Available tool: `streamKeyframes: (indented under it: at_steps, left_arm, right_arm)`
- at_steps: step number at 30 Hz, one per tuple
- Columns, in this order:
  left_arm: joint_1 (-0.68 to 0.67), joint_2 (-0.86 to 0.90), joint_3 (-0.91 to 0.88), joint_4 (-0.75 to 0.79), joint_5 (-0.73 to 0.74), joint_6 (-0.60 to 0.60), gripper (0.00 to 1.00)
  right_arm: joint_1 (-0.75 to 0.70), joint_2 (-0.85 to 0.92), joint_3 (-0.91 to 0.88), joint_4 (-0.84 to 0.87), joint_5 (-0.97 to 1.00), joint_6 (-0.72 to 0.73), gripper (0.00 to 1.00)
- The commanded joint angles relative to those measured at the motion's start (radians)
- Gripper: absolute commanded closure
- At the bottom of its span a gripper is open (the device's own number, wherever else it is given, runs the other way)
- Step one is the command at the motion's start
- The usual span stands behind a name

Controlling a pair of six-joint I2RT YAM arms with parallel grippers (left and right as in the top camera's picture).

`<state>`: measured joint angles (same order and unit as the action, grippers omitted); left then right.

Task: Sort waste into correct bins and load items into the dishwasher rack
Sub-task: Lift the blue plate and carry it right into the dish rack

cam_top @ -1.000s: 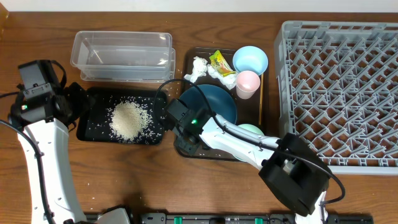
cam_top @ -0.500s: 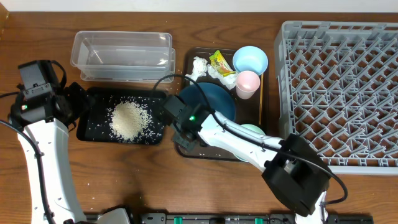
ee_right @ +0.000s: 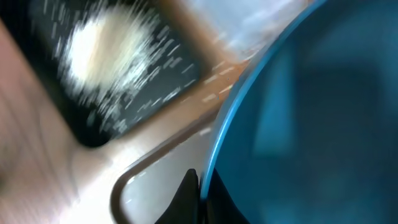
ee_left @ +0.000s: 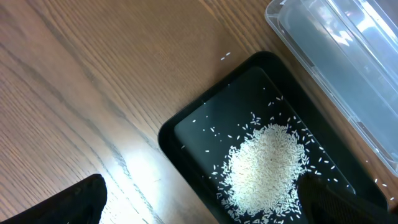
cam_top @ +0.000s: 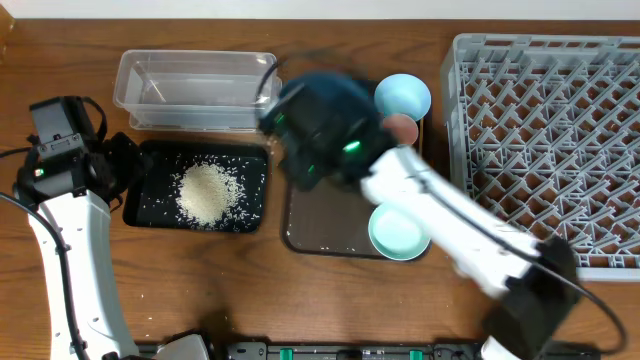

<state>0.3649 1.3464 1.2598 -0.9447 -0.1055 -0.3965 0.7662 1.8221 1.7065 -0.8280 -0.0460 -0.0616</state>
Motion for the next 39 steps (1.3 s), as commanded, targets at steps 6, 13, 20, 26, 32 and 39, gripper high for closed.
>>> streamKeyframes:
  at_steps: [6,13,20,26,32,39]
  left_arm:
    - [0.004,-0.005,0.02,-0.004,-0.012,-0.002,0.0]
    - [0.004,-0.005,0.02,-0.004,-0.012,-0.002,0.0]
    - [0.004,-0.005,0.02,-0.004,-0.012,-0.002,0.0]
    - [0.004,-0.005,0.02,-0.004,-0.011,-0.002,0.0]
    - [0.004,-0.005,0.02,-0.004,-0.011,-0.002,0.0]
    - [0.004,-0.005,0.02,-0.004,-0.011,-0.002,0.0]
  right_arm:
    - [-0.388,-0.182,0.039,0.063,-0.302,0.031,0.99]
    - [-0.755,-0.17,0.037,0.079,-0.69,0.038,0.99]
    - [-1.011,-0.109,0.031,0.122,-0.964,0.044,0.99]
    - [-1.09,-0.003,0.031,0.191,-1.086,0.076,0.99]
    - [-1.093,0.131,0.031,0.297,-1.176,0.077,0.99]
    - [-1.112,0.209,0.031,0.481,-1.267,0.207,0.99]
